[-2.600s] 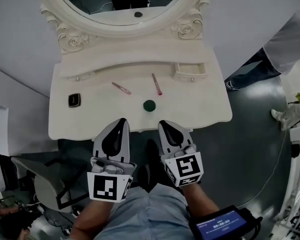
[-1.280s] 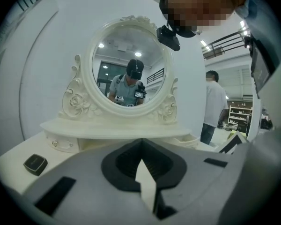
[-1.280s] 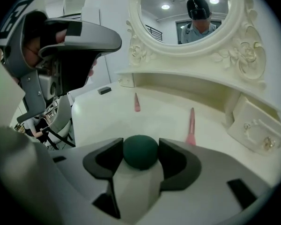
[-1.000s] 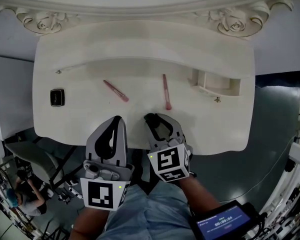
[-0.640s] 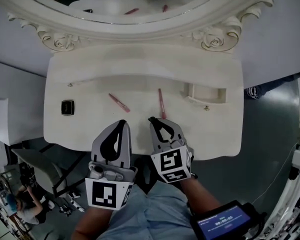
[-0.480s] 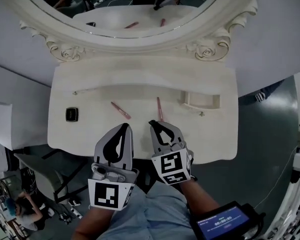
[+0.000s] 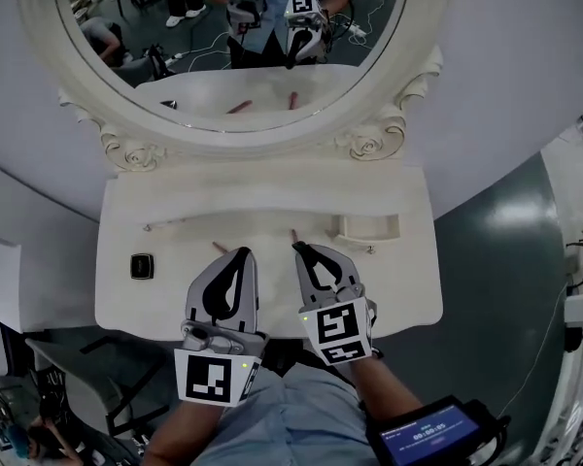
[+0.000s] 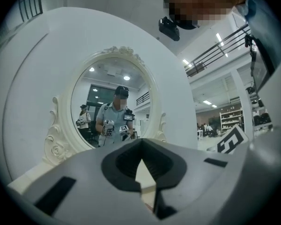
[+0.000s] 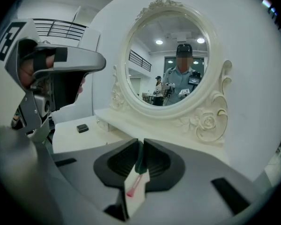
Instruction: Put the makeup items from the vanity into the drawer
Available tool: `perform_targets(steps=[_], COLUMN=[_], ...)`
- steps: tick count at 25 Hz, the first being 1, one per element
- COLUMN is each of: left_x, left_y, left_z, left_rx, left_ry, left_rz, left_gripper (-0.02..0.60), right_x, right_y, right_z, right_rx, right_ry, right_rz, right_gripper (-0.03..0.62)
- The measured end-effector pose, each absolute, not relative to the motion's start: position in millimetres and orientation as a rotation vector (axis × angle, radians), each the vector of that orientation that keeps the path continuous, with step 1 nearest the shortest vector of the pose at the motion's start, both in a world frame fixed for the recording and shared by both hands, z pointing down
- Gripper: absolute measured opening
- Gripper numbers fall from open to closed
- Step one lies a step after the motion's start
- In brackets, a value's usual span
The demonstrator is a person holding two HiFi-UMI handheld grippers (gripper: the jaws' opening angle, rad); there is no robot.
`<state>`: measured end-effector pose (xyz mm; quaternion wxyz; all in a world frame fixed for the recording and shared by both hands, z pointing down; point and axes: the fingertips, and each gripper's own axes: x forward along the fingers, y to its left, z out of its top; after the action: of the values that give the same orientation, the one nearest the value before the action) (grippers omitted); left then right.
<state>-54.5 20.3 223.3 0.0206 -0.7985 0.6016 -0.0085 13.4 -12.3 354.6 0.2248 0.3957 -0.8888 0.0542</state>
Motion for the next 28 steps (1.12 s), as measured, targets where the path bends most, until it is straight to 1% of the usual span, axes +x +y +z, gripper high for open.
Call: perform_targets(steps=[4,9,16,21,28], left_x=[-58,-58,-33,-5,18], left_y=[6,-14,-36,-49,-59], left_z=[224,223,233,250,278], left_rx=[-2.538,-2.593,-2.662,-2.698,-2.707], left_ry=[1.816,1.706,1.643,1.667,1.756], left_rz=[0.030,0.031,-0.014,-0.088,-0.197], left_gripper=[-0.002,-0.002,-0.002,-0.002,-0.002], right_x=[25,49,100,134,155], right_y=[-34,-55,-74,-85,-88], right_z=[349,341,350,380,430], right_rx=[1.216,1.362,1.472,1.442,1.303], right_ry=[-2.402,-2.327,-2.242,-2.209,-2.182], right_rz=[0.135,0.151,0.179,0.256,0.366], right_gripper=[0.034,0.034,0.035,0.035,0.038])
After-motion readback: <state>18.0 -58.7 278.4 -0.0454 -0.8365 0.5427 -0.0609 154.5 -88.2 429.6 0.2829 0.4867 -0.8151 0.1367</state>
